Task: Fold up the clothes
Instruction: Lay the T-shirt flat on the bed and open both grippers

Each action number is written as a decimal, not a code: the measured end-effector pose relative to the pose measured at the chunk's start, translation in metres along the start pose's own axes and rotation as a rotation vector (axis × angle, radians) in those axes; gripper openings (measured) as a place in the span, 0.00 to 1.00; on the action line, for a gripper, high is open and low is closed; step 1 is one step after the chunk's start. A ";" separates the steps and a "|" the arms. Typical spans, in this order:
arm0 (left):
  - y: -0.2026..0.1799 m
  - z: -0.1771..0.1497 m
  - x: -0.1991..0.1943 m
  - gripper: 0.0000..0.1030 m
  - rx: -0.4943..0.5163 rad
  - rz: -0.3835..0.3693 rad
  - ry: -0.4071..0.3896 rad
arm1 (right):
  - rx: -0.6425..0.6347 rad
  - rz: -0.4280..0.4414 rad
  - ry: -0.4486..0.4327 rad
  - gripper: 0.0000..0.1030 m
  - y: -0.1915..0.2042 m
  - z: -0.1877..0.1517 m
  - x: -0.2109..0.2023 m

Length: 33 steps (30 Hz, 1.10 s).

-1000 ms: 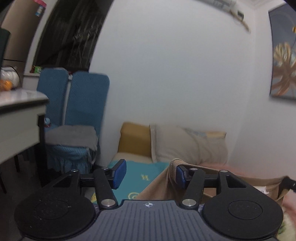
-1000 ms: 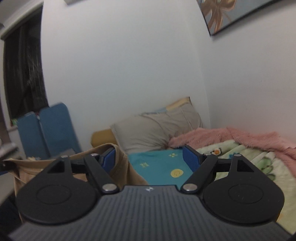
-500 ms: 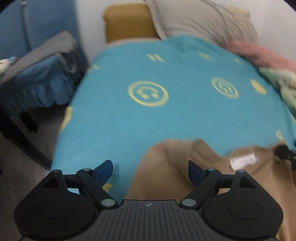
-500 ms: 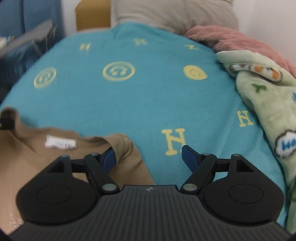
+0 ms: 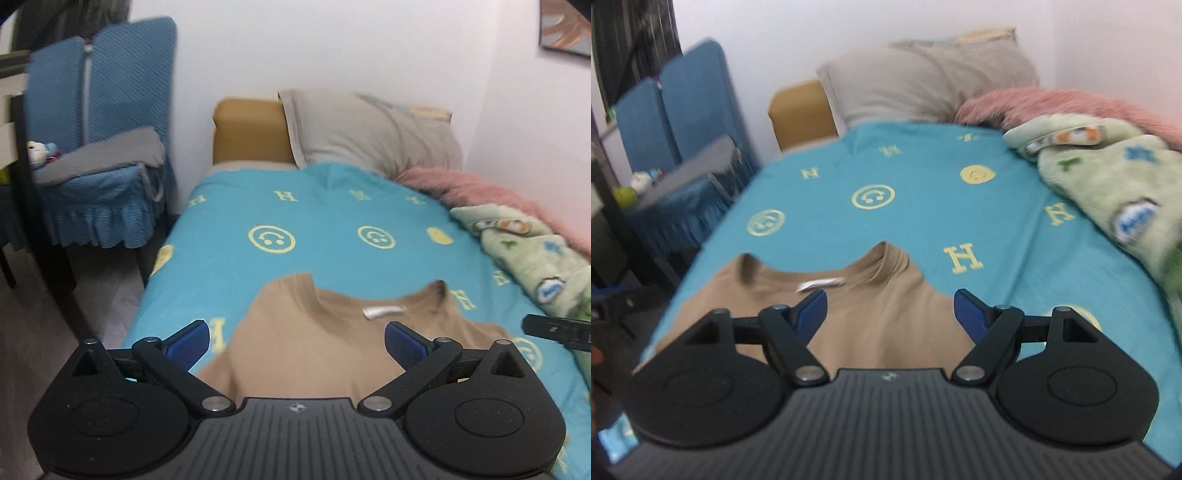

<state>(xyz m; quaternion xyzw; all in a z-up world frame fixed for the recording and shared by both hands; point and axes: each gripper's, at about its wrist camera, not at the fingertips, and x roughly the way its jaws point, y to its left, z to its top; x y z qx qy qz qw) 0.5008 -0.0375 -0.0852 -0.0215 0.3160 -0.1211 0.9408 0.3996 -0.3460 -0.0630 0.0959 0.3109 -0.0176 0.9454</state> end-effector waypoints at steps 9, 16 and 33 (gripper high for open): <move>-0.021 -0.098 -0.148 1.00 -0.096 0.014 -0.080 | 0.050 0.036 -0.139 0.75 0.016 -0.054 -0.171; 0.018 -0.119 -0.160 0.95 -0.324 0.009 -0.013 | 0.157 0.109 -0.190 0.75 0.007 -0.084 -0.232; 0.097 -0.104 -0.029 0.45 -0.562 0.124 -0.003 | 0.369 0.127 -0.069 0.76 -0.039 -0.097 -0.142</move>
